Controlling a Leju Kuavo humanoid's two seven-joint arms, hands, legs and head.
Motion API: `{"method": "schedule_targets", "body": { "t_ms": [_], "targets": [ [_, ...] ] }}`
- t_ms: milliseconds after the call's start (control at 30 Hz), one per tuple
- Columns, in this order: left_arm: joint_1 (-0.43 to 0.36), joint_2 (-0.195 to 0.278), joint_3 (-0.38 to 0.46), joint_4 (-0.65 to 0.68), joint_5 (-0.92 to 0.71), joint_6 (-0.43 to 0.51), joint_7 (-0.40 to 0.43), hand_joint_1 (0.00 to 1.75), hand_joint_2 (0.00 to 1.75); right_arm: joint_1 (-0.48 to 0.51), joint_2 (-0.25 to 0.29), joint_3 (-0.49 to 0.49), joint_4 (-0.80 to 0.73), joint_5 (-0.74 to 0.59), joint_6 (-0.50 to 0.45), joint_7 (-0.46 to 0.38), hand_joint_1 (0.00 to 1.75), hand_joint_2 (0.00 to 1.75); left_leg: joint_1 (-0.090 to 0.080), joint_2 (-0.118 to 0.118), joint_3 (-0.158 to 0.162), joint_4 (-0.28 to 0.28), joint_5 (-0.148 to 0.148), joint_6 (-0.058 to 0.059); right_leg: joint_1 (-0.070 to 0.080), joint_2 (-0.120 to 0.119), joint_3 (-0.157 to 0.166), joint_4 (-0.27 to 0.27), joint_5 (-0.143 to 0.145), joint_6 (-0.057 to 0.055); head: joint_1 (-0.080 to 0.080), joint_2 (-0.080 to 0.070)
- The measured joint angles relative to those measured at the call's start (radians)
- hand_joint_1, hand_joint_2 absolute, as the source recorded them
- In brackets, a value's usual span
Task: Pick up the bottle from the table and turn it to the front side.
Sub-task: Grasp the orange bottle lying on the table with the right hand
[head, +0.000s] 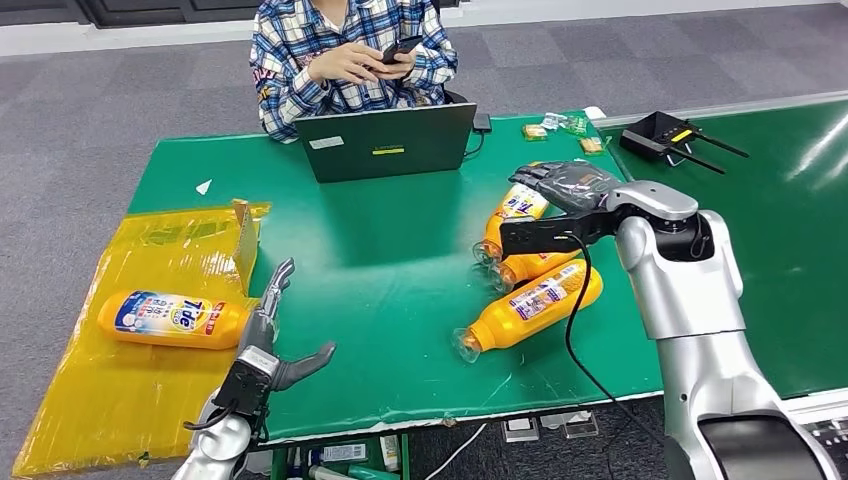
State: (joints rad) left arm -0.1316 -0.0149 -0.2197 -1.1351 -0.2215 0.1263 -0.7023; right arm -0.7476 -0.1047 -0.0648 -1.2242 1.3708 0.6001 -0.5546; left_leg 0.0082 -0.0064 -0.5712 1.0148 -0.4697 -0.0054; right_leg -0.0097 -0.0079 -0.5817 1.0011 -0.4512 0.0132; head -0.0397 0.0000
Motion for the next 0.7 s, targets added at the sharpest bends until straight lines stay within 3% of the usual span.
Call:
{"method": "schedule_targets", "body": {
  "t_ms": [367, 700],
  "targets": [
    [0.001, 0.0, -0.003, 0.001, -0.011, -0.014, 0.0, 0.0, 1.75, 0.018, 0.031, -0.005, 0.186, 0.109, 0.0, 0.157, 0.0, 1.75, -0.001, 0.001, 0.0, 0.0, 0.0, 0.0, -0.001, 0.002, 0.0, 0.0, 0.0, 0.0, 0.0, 0.0],
    [0.012, 0.001, -0.003, -0.001, -0.011, -0.012, 0.0, 0.0, 1.75, 0.033, 0.035, -0.001, 0.263, 0.119, 0.0, 0.221, 0.0, 1.75, 0.0, 0.001, 0.0, 0.0, 0.0, 0.0, 0.0, 0.001, 0.0, 0.0, 0.0, 0.0, 0.0, 0.0]
  ]
}}
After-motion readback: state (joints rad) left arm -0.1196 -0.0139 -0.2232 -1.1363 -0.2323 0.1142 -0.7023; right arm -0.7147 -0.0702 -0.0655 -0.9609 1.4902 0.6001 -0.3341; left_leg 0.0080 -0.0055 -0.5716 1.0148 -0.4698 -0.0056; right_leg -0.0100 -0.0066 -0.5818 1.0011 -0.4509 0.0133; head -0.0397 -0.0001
